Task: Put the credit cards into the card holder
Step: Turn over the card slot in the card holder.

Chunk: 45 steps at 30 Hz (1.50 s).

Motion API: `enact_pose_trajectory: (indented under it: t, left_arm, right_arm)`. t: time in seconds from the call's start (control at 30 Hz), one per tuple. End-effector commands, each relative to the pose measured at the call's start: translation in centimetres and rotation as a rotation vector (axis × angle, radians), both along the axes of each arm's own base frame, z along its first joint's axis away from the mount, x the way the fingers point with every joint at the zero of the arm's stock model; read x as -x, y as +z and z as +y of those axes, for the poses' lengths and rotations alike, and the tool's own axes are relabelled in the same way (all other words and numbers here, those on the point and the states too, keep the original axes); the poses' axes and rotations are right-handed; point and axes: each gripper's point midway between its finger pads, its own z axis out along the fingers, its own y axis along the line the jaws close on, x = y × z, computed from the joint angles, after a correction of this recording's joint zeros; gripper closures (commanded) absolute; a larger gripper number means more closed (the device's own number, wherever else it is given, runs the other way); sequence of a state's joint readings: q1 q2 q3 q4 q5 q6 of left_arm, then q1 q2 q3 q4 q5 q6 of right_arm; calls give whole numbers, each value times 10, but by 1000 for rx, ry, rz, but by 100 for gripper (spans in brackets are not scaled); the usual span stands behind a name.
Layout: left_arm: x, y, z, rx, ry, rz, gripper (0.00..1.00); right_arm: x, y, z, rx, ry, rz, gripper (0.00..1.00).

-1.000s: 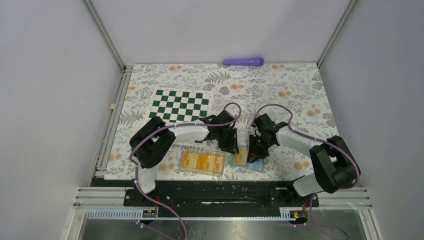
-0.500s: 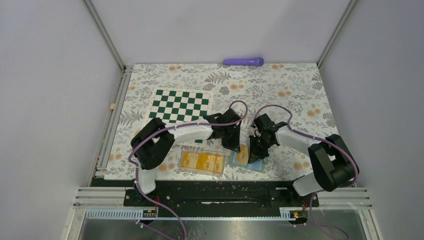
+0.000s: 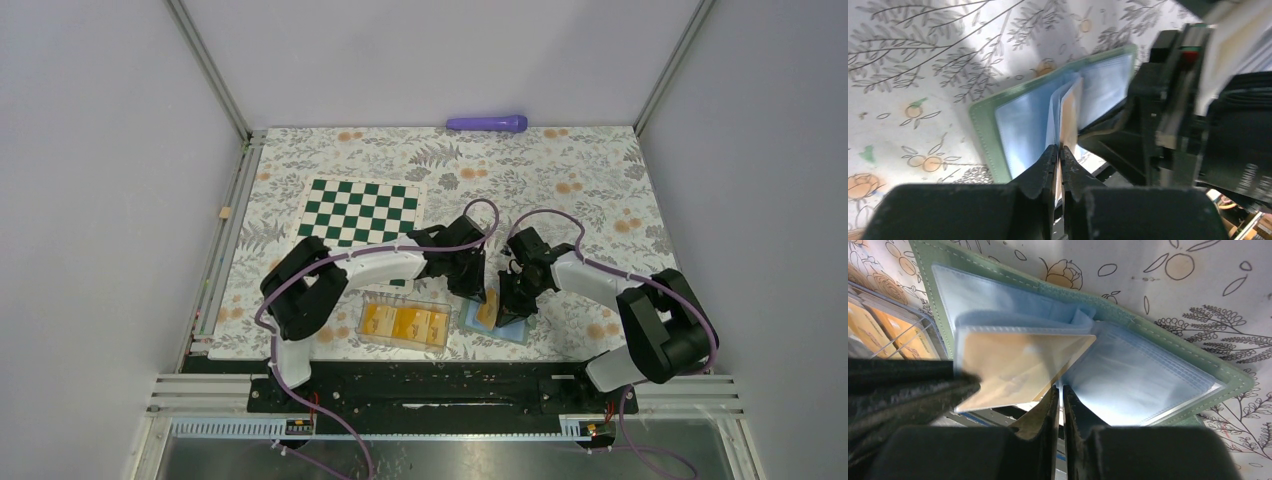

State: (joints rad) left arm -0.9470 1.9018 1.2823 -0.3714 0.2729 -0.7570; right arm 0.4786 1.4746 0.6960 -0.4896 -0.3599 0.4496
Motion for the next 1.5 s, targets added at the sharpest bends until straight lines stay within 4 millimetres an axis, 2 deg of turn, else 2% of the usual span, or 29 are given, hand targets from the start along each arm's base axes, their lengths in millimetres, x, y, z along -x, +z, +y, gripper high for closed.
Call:
enact_pose_trajectory:
  t: [0.0,0.13,0.3,0.53,0.67,0.77,0.93,1.07,1.17,1.27,1.37,1.47]
  left_arm:
    - [5,50,-28,188,-55,-49,93]
    - [9,51,-31,218,-72,-33,93]
    - [16,39,-33,213,-87,12,90]
    - [17,33,-45,254,-94,56,84]
    - [20,32,-56,300,-100,91,81]
    - [25,27,-65,313,-116,121,79]
    - [34,20,-73,317,-137,140,68]
    - [28,39,-74,386,-121,80,57]
    - [15,60,-66,433,-83,11,52]
    - [1,82,-50,494,-25,-44,51]
    - [-14,104,-26,569,43,-93,50]
    - [-22,111,6,589,106,-118,50]
  right_arm:
    - [-6,9,1,-8,1,-30,86]
    - [-6,12,0,-7,-3,-39,85]
    - [-7,25,-10,38,-8,-75,83]
    - [-18,60,-46,197,-53,-227,83]
    - [-25,77,-53,185,-98,-299,83]
    - [-28,83,-56,165,-124,-317,83]
    - [-28,86,-54,135,-119,-311,83]
    - [-28,89,-52,121,-111,-319,81]
    - [-27,91,-50,108,-104,-323,79]
    - [-27,92,-45,85,-95,-311,79]
    - [-26,92,-37,49,-78,-284,80]
    - [-27,91,-26,8,-68,-265,81]
